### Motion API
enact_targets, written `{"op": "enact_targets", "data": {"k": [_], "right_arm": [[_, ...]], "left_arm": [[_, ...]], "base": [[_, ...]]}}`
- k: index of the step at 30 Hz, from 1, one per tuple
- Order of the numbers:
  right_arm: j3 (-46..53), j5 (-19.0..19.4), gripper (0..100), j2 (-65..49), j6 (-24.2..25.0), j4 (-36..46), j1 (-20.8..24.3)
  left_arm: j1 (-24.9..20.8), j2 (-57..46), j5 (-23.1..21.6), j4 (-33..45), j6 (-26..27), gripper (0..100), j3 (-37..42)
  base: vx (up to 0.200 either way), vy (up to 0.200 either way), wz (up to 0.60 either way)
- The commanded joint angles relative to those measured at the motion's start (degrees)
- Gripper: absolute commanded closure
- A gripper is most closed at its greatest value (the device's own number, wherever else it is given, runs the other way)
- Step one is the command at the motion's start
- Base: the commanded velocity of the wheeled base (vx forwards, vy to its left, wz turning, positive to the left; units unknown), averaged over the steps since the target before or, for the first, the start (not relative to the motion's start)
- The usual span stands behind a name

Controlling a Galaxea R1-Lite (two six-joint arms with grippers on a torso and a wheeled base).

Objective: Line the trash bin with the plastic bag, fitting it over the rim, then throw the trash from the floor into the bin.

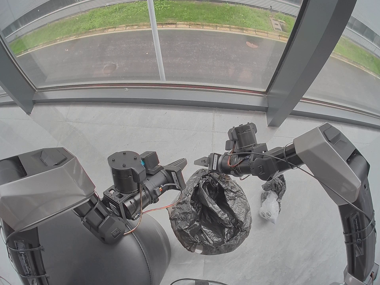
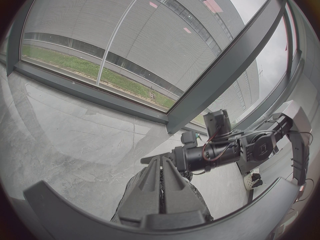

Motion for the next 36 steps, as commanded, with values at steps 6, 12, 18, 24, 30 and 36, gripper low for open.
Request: {"op": "enact_targets", "data": {"k": [6, 12, 18, 24, 30, 36], "right_arm": [[4.1, -1.0, 0, -14.0, 0.8, 4.3, -0.3], [18.2, -0.7, 0, -26.1, 6.5, 4.3, 5.8], [30.8, -0.7, 0, -29.6, 8.2, 3.1, 11.8], [37.4, -0.7, 0, -24.6, 10.3, -4.6, 13.0], [39.5, -1.2, 0, -21.2, 10.3, -5.3, 12.7], [39.3, -1.2, 0, -18.0, 9.5, -8.3, 11.1]], "left_arm": [[-0.6, -1.9, 0.4, -0.7, -0.1, 100, 5.5], [-1.5, -2.5, 0.5, -7.3, 0.2, 100, 10.0], [-1.7, -2.2, 0.5, -8.7, -0.3, 100, 11.6], [-1.1, -1.1, 0.5, -8.7, -0.5, 100, 11.3], [-0.9, -0.7, 0.5, -8.7, -0.5, 100, 11.4], [-0.9, -0.1, 0.5, -9.1, -0.5, 100, 11.2]], "base": [[0.000, 0.000, 0.00], [0.000, 0.000, 0.00], [0.000, 0.000, 0.00], [0.000, 0.000, 0.00], [0.000, 0.000, 0.00], [0.000, 0.000, 0.00]]}}
